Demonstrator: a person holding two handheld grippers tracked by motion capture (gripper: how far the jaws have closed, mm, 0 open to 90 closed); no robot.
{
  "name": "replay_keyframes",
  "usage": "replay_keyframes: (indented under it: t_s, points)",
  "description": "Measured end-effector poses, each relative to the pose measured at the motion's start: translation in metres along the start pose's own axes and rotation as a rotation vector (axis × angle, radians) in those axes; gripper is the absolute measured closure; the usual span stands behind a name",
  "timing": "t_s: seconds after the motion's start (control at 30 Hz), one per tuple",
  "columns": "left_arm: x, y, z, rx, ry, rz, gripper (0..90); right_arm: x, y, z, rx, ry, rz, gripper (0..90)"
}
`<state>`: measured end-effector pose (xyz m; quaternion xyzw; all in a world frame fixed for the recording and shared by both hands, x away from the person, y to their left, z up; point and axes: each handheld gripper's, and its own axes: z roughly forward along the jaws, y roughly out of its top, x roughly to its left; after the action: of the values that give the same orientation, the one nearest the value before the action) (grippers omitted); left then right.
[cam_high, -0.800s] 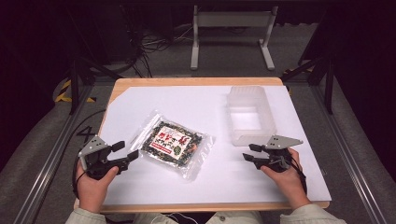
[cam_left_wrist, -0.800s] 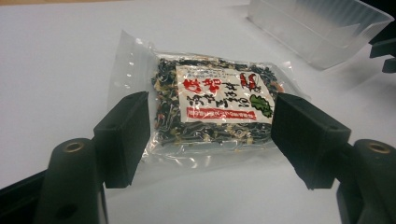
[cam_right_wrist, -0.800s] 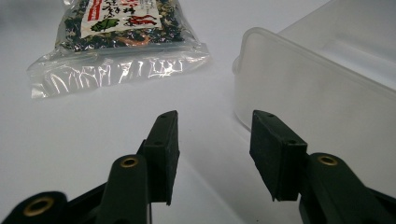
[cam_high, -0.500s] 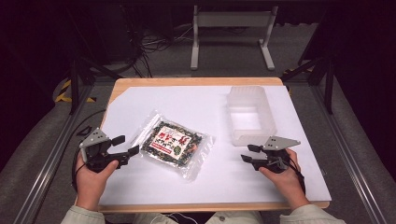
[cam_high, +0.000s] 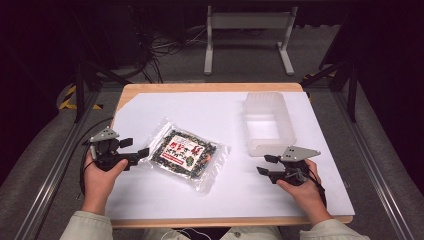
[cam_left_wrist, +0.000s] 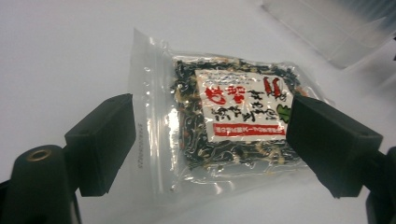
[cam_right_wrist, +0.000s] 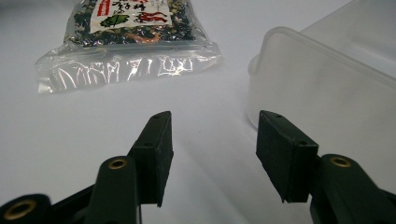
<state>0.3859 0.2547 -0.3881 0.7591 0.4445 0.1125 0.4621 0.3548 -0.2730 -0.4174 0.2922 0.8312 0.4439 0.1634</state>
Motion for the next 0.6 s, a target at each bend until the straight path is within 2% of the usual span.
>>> replay_keyframes:
  t_s: [0.07, 0.2, 0.3, 0.4, 0.43, 0.47, 0.6]
  points:
    - [0.004, -0.001, 0.003, -0.004, 0.007, -0.01, 17.0, 0.0, 0.0, 0.0, 0.002, 0.002, -0.002, 45.2]
    - [0.012, -0.001, 0.007, -0.028, -0.005, -0.043, 18.9, 0.0, -0.001, 0.001, 0.002, 0.002, -0.002, 44.1]
    - [0.018, -0.004, 0.017, -0.022, -0.005, -0.07, 19.6, 0.0, -0.001, 0.0, -0.003, 0.001, -0.004, 43.1]
    - [0.02, -0.008, 0.023, -0.004, 0.009, -0.068, 20.3, 0.0, -0.001, 0.0, -0.005, 0.0, -0.007, 42.7]
    - [0.022, -0.009, 0.025, 0.006, 0.017, -0.055, 20.5, 0.0, -0.001, 0.0, -0.005, -0.001, -0.008, 42.5]
    - [0.022, -0.01, 0.026, 0.004, 0.011, -0.071, 22.1, 0.0, -0.002, 0.0, -0.004, -0.002, -0.009, 42.3]
    - [0.025, -0.014, 0.03, 0.012, 0.016, -0.074, 23.2, -0.001, -0.002, 0.0, -0.006, -0.004, -0.009, 41.7]
